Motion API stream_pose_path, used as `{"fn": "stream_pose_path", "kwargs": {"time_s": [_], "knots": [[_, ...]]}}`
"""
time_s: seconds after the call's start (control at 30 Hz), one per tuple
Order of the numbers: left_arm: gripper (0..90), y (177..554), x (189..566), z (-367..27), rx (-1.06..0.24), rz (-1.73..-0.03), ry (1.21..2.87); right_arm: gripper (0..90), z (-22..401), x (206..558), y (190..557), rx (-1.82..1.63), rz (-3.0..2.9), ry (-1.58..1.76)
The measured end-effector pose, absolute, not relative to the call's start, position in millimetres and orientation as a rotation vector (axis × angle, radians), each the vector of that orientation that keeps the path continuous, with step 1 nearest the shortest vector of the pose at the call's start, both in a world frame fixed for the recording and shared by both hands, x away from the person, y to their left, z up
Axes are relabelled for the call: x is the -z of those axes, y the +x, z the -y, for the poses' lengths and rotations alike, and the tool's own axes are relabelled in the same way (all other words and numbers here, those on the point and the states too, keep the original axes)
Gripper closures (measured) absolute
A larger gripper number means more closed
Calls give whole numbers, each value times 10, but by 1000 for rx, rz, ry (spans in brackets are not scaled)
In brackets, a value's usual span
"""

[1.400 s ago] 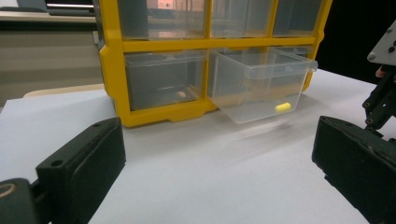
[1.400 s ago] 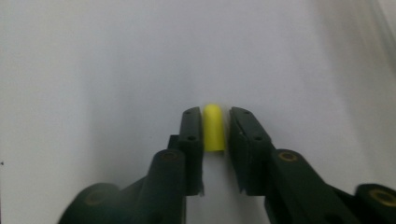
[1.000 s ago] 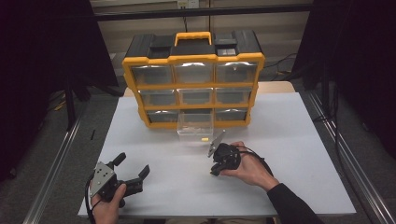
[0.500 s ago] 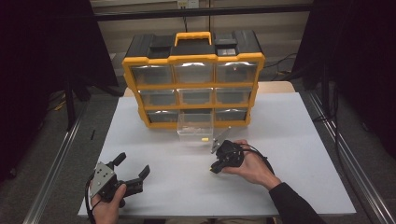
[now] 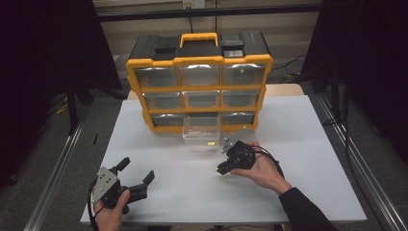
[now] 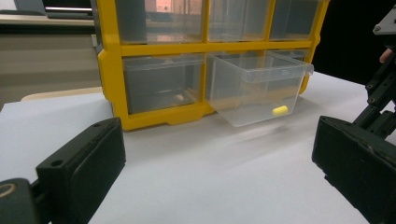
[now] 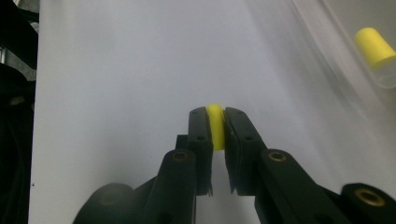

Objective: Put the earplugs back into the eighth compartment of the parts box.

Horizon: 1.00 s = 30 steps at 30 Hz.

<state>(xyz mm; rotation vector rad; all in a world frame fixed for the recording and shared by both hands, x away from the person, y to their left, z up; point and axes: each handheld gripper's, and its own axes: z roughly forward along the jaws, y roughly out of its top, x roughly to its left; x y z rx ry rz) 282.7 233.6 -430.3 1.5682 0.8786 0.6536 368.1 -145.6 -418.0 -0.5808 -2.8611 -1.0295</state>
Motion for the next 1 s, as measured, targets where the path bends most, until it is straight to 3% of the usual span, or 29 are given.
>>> {"fn": "stream_pose_path", "kwargs": {"time_s": [1.0], "knots": [[28,2824,4302,-2333,-655,-879,1568,812,1606,3848,3642,1265,2821,-587]]}}
